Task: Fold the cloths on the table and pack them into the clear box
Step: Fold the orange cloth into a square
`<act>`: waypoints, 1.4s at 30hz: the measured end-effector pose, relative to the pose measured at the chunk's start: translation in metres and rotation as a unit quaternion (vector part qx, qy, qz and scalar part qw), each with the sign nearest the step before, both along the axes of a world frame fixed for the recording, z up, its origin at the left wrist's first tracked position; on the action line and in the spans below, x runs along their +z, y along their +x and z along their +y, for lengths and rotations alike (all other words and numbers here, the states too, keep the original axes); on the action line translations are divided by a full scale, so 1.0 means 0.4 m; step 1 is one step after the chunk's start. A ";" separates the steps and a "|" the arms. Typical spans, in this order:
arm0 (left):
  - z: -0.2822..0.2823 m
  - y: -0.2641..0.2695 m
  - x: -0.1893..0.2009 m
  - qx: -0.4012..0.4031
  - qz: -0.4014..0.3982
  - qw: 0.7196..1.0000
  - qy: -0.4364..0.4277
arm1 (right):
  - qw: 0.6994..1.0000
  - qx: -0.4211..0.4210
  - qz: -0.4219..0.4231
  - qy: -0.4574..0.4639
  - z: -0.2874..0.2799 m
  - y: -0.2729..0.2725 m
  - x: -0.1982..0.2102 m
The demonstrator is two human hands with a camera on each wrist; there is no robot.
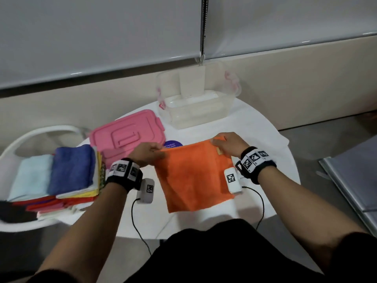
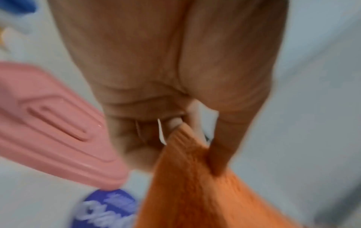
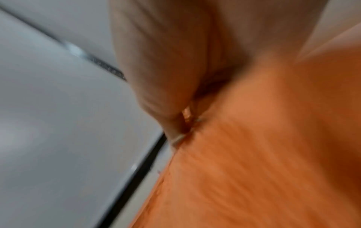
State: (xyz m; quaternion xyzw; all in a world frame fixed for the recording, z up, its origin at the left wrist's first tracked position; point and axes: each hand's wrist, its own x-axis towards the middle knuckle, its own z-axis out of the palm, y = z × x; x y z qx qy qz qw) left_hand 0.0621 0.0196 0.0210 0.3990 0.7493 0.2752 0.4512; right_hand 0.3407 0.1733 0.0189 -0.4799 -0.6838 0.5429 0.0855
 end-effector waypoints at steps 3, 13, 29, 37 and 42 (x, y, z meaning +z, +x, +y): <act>-0.025 0.015 -0.108 0.019 0.174 0.985 0.005 | 0.996 0.000 -0.055 0.072 -0.033 -0.014 -0.092; -0.136 0.066 -0.222 -0.048 0.276 0.960 0.001 | 0.955 0.100 -0.147 0.237 -0.147 0.065 -0.233; -0.124 0.112 -0.274 0.111 0.197 0.963 -0.143 | 0.946 0.084 -0.205 0.235 -0.207 0.026 -0.257; -0.103 0.160 -0.315 0.142 0.118 0.973 -0.139 | 0.894 0.186 -0.364 0.182 -0.246 -0.002 -0.271; -0.139 0.177 -0.301 0.251 -0.022 0.963 -0.094 | 0.897 0.160 -0.322 0.258 -0.245 0.000 -0.284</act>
